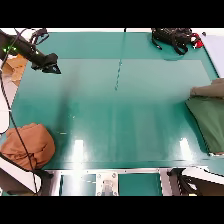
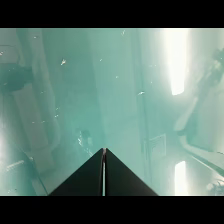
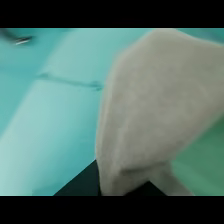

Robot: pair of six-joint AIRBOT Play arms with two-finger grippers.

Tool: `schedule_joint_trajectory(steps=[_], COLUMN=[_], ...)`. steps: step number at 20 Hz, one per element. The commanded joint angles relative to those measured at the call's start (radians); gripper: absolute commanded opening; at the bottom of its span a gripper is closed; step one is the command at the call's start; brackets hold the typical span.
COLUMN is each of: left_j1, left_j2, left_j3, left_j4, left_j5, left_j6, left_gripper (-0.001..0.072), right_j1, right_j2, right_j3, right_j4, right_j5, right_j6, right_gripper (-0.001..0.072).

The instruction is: Fold the shirts.

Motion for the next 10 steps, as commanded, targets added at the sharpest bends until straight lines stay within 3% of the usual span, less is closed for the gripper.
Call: schedule_joint_trajectory(steps=[1, 7, 8, 9, 10], left_j1=[0.0, 0.001, 0.001, 0.0, 0.001], left_j2=[0.0, -0.001, 0.0, -0.001, 0.0], left_j3=[-0.003, -0.05, -0.05, -0.05, -0.05], left_j4=[-0.007, -0.014, -0.018, -0.025, -0.034], left_j5=[0.002, 0.001, 0.001, 0.001, 0.001], left_j6=[0.003, 0.003, 0.003, 0.003, 0.003], left_gripper=[0.0021, 0.0021, 0.0021, 0.0021, 0.0021], right_j1=[-0.084, -0.191, -0.204, -0.217, -0.226], right_j2=[0.098, 0.19, 0.19, 0.188, 0.183], right_j3=[-0.167, -0.505, -0.547, -0.592, -0.635], right_j4=[-0.177, -0.37, -0.394, -0.413, -0.425], right_j5=[0.027, 0.016, 0.009, -0.005, -0.013], right_j6=[0.079, 0.112, 0.112, 0.112, 0.112], right_gripper=[0.0016, 0.0019, 0.0058, 0.0283, 0.0576])
